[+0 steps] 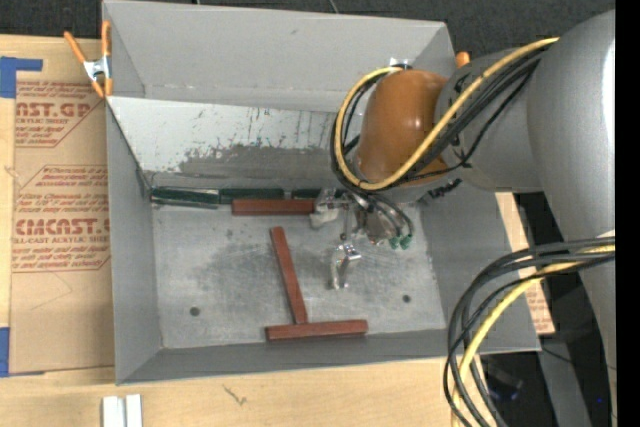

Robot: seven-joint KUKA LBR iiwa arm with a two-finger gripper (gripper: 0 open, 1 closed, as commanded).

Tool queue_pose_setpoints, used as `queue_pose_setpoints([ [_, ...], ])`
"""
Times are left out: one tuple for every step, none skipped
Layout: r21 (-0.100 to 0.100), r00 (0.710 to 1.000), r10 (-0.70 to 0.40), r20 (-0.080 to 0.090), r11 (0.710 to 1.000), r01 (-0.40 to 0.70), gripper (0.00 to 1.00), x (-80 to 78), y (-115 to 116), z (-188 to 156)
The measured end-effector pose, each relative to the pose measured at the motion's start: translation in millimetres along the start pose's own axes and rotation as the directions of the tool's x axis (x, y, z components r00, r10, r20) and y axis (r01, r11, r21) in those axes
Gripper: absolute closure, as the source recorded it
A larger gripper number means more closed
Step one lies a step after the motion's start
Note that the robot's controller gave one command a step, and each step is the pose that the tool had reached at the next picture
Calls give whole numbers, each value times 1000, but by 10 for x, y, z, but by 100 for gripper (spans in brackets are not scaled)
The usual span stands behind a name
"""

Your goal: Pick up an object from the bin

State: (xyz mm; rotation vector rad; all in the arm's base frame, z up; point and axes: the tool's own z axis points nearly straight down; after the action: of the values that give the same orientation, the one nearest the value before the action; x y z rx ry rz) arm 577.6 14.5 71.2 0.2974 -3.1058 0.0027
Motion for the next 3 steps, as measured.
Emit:
queue_pose_setpoints([
  [3,999,-26,33,1000,26,100,105,-479,-37],
  [1,999,-27,24,1000,27,0,132,-476,-12],
  [1,999,-27,26,1000,27,0,128,-476,-13],
])
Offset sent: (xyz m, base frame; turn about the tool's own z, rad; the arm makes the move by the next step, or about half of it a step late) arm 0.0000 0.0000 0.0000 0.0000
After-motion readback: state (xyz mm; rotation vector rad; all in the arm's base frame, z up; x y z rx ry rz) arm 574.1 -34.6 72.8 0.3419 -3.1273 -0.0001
